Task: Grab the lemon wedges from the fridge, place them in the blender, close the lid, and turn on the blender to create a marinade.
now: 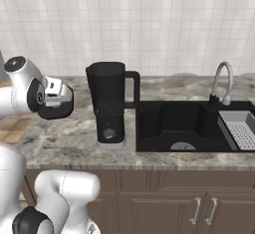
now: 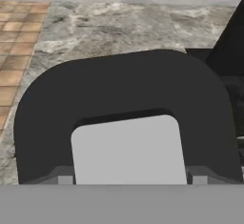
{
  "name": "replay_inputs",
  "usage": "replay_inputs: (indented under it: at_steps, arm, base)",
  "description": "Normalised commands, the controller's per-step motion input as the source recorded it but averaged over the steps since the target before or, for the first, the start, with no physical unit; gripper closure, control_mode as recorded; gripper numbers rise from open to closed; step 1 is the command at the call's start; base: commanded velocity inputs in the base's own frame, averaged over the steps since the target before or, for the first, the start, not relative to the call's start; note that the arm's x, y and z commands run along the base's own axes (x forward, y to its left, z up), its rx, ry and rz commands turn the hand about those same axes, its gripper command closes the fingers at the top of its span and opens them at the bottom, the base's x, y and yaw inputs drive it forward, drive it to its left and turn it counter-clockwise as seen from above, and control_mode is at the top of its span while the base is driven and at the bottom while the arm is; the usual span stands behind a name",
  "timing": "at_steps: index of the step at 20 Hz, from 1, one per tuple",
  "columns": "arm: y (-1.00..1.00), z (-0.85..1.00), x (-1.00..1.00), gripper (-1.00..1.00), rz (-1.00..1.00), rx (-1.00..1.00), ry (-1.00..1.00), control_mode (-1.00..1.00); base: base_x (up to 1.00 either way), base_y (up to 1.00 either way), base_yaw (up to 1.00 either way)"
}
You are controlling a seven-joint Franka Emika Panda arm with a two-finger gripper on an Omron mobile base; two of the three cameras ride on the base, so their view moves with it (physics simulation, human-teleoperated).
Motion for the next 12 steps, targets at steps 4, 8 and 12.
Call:
replay_inputs:
  at_steps: [4, 8, 12]
  arm:
    - [-0.12, 1.0, 0.0, 1.0, 0.0, 0.0, -0.16, -1.0]
    - [-0.15, 1.0, 0.0, 1.0, 0.0, 0.0, -0.09, -1.0]
    - [-0.31, 1.0, 0.0, 1.0, 0.0, 0.0, -0.08, -1.0]
  base:
    - [0.0, 0.0, 0.0]
    - [0.0, 0.0, 0.0]
    - [0.0, 0.0, 0.0]
